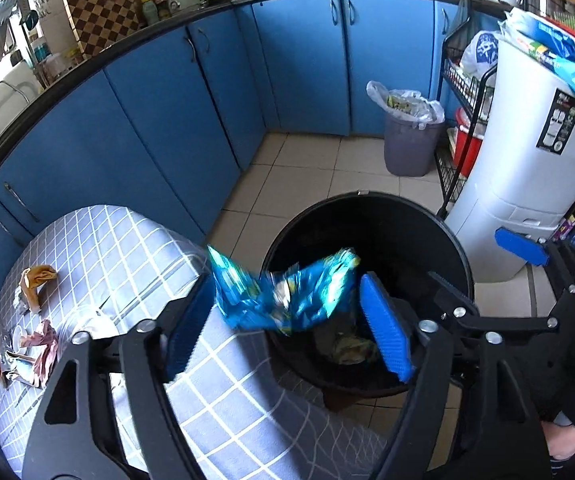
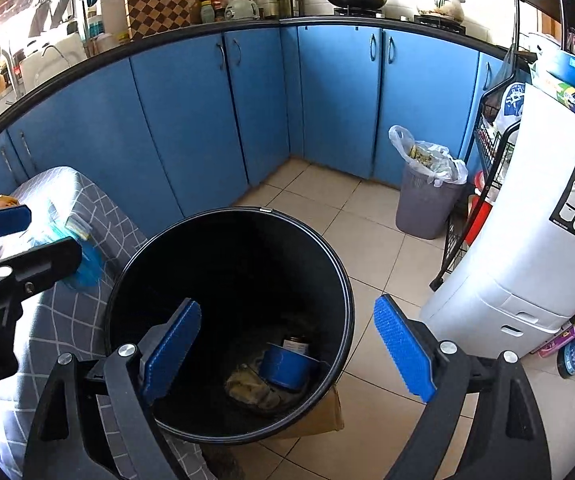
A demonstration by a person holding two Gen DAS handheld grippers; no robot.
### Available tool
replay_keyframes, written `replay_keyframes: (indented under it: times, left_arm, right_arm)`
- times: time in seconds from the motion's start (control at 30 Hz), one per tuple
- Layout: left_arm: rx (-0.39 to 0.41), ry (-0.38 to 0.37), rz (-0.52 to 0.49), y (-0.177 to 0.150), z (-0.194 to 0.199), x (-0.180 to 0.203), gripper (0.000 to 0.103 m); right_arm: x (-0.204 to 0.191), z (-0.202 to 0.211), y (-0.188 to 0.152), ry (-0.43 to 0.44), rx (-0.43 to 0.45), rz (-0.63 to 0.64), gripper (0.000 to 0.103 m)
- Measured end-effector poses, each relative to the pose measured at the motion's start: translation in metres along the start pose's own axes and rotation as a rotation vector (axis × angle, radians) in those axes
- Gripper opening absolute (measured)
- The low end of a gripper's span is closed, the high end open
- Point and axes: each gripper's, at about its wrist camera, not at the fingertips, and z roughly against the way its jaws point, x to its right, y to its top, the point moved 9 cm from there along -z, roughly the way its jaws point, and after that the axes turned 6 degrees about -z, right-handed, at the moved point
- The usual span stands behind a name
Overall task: Collect trash
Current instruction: 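Return both tools to the table toward the blue-and-white box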
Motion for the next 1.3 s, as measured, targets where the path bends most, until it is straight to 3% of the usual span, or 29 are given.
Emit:
replay_keyframes:
  times: [0.07, 0.3, 0.57, 0.7, 0.9, 1.3]
  left_arm:
    - [0.009, 0.013, 0.002, 0.001, 0.001, -0.001, 0.086]
    - [-0.011, 0.021, 0.029, -0.007, 0.001, -0.013, 0.086]
    - [-0.007, 0.010, 0.117, -0.026, 0.021, -0.051, 0.088]
    - [0.029, 0.025, 0.167, -0.038, 0.041, -0.082, 0.094]
    - [0.056, 0.116, 0.231, -0.065, 0.064, -0.134, 0.097]
    - [-0.040, 0.212, 0.446, -0.149, 0.058, -0.251, 0.097]
  right_arm:
    - [0.000, 0.000, 0.000, 0.002, 0.001, -0.003, 0.086]
    - [-0.008, 0.003, 0.001, 0.014, 0.003, 0.002, 0.086]
    - [-0.046, 0.018, 0.007, 0.055, 0.019, 0.056, 0.086]
    - [-0.078, 0.028, 0.010, 0.082, 0.032, 0.107, 0.086]
    - [-0.137, 0.038, 0.006, 0.135, 0.030, 0.195, 0.086]
    - [-0.237, 0.029, -0.007, 0.235, -0.013, 0.311, 0.086]
